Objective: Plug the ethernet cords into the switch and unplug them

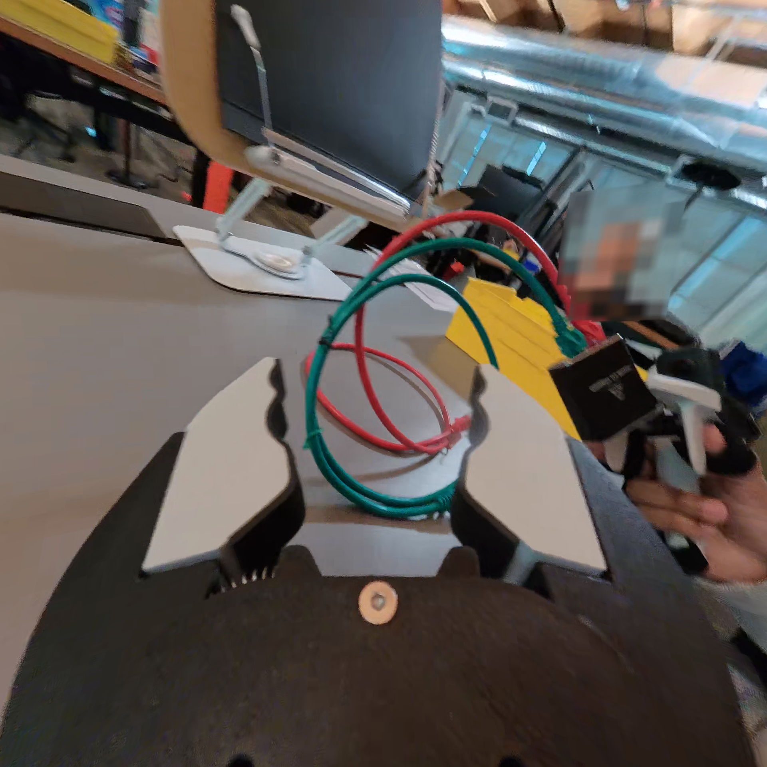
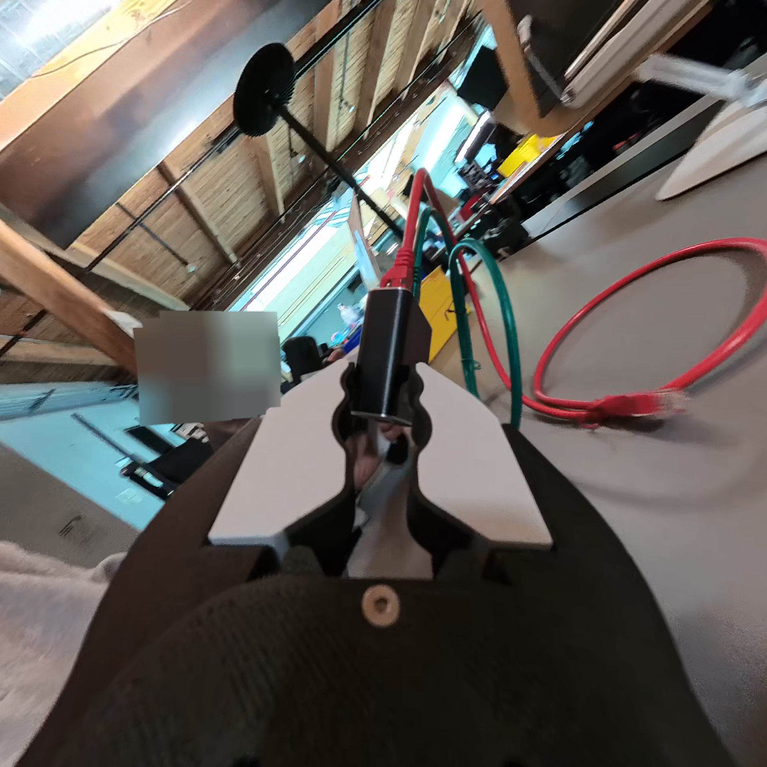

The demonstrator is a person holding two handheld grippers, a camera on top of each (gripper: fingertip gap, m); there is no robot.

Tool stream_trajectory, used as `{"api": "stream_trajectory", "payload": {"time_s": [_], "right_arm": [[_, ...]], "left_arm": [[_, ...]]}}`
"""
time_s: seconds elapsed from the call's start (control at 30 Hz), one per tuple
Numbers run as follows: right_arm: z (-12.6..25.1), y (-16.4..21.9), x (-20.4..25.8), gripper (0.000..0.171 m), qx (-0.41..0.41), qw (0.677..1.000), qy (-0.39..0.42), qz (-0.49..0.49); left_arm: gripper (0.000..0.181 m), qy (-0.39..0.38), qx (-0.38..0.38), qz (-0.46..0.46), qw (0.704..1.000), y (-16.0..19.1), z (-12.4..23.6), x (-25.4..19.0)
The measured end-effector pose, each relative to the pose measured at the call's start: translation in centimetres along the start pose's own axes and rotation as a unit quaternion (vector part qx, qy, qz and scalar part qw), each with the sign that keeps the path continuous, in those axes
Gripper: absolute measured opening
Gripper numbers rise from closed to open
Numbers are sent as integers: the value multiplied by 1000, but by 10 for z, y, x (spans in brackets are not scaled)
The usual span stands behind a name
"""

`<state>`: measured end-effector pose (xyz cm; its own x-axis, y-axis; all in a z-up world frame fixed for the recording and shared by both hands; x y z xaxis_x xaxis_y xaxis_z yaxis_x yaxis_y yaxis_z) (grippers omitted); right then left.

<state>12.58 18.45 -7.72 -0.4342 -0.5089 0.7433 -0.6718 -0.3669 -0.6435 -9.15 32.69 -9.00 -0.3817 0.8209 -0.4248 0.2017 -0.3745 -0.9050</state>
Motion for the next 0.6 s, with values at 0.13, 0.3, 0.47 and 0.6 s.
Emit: {"api": "stream_trajectory", "payload": {"time_s": [0.13,0.3,0.47,0.6], "right_arm": [[-8,4,10,24,61,995,-81,-11],[0,-11,26,24,26,990,-136,27],[6,-19,19,23,3,995,-94,38],[10,-21,9,22,-20,997,-79,-7]], "left_arm": [[124,-28,-44,14,999,-6,2,9],[117,47,-6,28,998,-1,-4,3],[24,234,108,103,961,12,-4,-33],[8,315,138,194,919,15,-2,-50]]}}
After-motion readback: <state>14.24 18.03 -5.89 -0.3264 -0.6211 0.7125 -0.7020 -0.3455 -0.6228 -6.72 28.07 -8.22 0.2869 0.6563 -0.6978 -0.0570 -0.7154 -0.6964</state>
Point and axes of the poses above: each gripper's, where its closed fingertips meet, z back along the fingers, y out of its underside, x = y × z across the jaws, the point moved 6 cm from there along z, back along the fingers, and after that the axes turned 2 degrees about y, right-handed, at the moved point
